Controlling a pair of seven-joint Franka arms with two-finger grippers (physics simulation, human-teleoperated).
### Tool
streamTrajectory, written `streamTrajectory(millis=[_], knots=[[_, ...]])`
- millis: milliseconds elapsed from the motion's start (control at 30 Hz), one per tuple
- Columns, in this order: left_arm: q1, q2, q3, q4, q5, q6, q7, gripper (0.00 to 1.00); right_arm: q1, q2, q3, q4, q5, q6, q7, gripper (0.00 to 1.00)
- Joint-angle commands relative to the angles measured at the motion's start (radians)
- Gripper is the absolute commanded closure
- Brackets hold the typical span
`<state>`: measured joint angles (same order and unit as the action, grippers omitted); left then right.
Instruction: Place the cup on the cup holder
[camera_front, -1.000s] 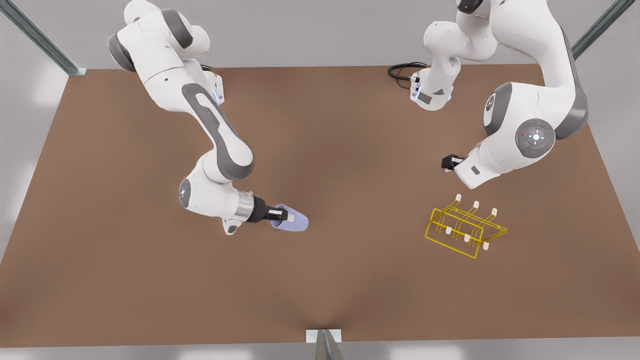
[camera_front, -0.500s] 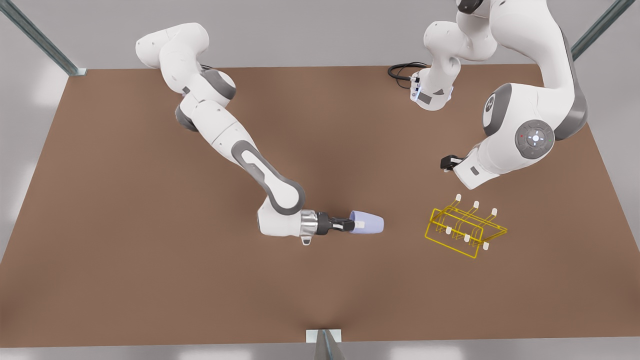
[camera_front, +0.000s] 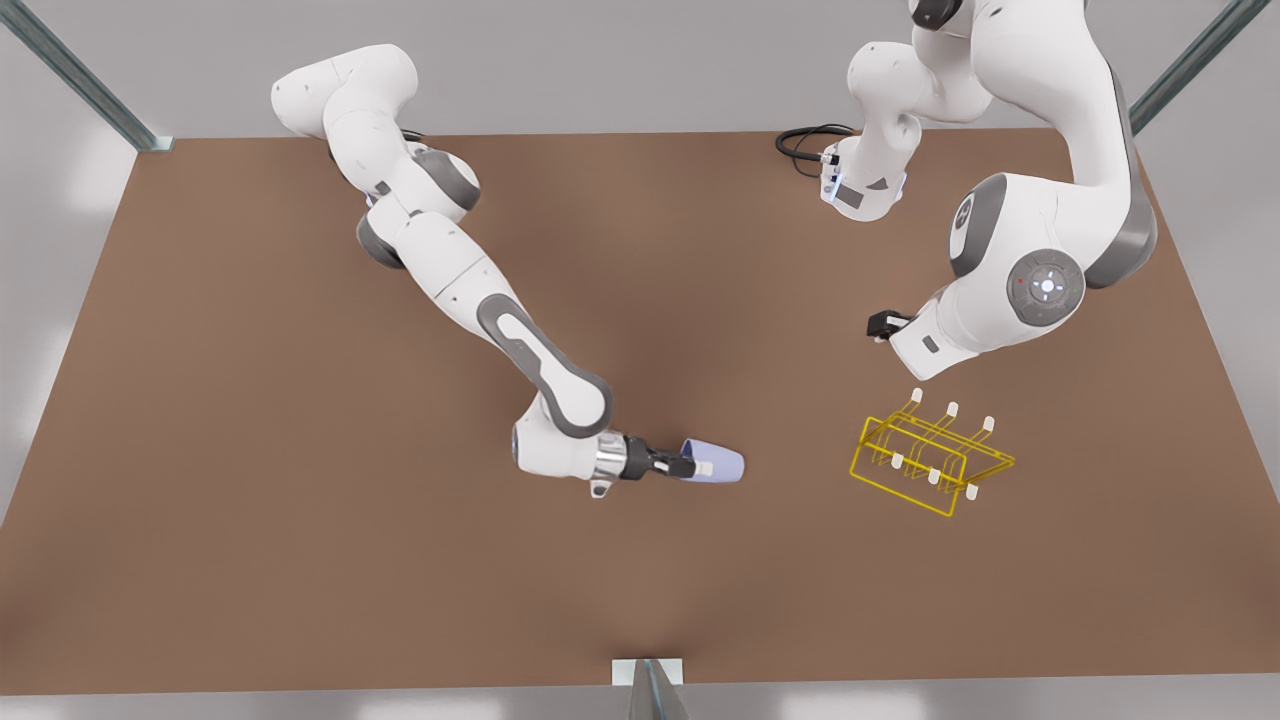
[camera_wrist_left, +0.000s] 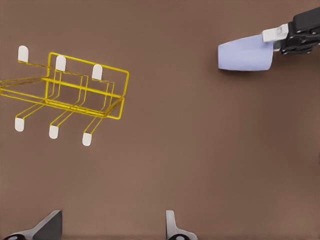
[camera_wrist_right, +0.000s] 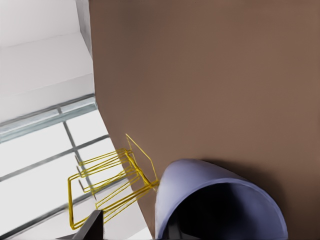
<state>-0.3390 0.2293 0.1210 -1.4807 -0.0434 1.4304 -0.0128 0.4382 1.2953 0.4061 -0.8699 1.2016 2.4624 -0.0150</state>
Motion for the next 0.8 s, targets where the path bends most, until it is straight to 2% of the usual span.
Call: streamTrajectory(millis=[0, 67, 167, 200, 300, 333, 367, 400, 433, 467, 533, 567, 600, 667, 700, 767], knots=[[0.000, -0.001, 0.000, 0.000, 0.000, -0.001, -0.003, 0.00, -0.018, -0.010, -0.004, -0.003, -0.017, -0.014, 0.033, 0.00], [0.000, -0.001, 0.000, 0.003, 0.000, -0.001, -0.003, 0.00, -0.044, -0.022, -0.004, -0.034, -0.019, -0.022, 0.027, 0.00], [-0.009, 0.004, -0.009, 0.002, 0.000, -0.001, -0.019, 0.00, -0.121, -0.136, 0.000, -0.211, -0.031, -0.026, -0.022, 0.00], [-0.040, 0.019, -0.011, 0.002, 0.002, -0.002, -0.087, 0.00, -0.171, -0.169, 0.004, -0.276, -0.031, -0.085, -0.065, 0.00], [-0.256, 0.128, -0.009, 0.010, 0.013, 0.007, -0.806, 0.00, -0.312, -0.318, -0.003, -0.437, -0.118, -0.180, -0.092, 0.00], [-0.287, 0.195, -0.007, 0.055, 0.011, 0.009, -0.984, 0.00, -0.390, -0.408, -0.006, -0.507, -0.209, -0.258, -0.085, 0.00], [-0.307, 0.333, -0.009, 0.173, 0.010, 0.010, -1.270, 0.00, -0.452, -0.517, -0.016, -0.600, -0.312, -0.262, -0.085, 0.00], [-0.316, 0.448, -0.007, 0.265, 0.011, 0.054, -1.479, 0.00, -0.463, -0.574, -0.053, -0.609, -0.449, -0.292, -0.079, 0.00], [-0.316, 0.537, -0.001, 0.301, 0.014, 0.282, -1.803, 0.00, -0.461, -0.666, -0.153, -0.606, -0.610, -0.338, -0.036, 0.00], [-0.301, 0.559, 0.000, 0.301, 0.014, 0.452, -2.026, 0.00, -0.461, -0.769, -0.282, -0.583, -0.848, -0.450, -0.037, 0.00], [-0.267, 0.561, 0.011, 0.301, 0.016, 0.548, -2.338, 0.00, -0.458, -0.942, -0.391, -0.592, -1.103, -0.641, -0.036, 0.00], [-0.258, 0.568, 0.049, 0.298, 0.016, 0.585, -2.575, 0.00, -0.464, -1.071, -0.403, -0.682, -1.145, -0.724, -0.022, 0.00], [-0.233, 0.555, 0.049, 0.292, 0.014, 0.591, -2.695, 0.00, -0.452, -1.234, -0.405, -0.856, -1.183, -0.705, 0.062, 0.00], [-0.152, 0.535, -0.018, 0.223, 0.007, 0.716, -2.948, 0.00, -0.449, -1.076, -0.401, -0.753, -1.188, -0.631, 0.067, 0.00], [-0.152, 0.550, -0.018, 0.224, 0.005, 0.716, -3.034, 0.00, -0.452, -1.038, -0.398, -0.644, -1.185, -0.687, 0.012, 0.00], [-0.163, 0.593, -0.018, 0.261, -0.009, 0.726, -3.058, 0.00, -0.461, -1.016, -0.403, -0.624, -1.128, -0.731, 0.018, 0.00]])
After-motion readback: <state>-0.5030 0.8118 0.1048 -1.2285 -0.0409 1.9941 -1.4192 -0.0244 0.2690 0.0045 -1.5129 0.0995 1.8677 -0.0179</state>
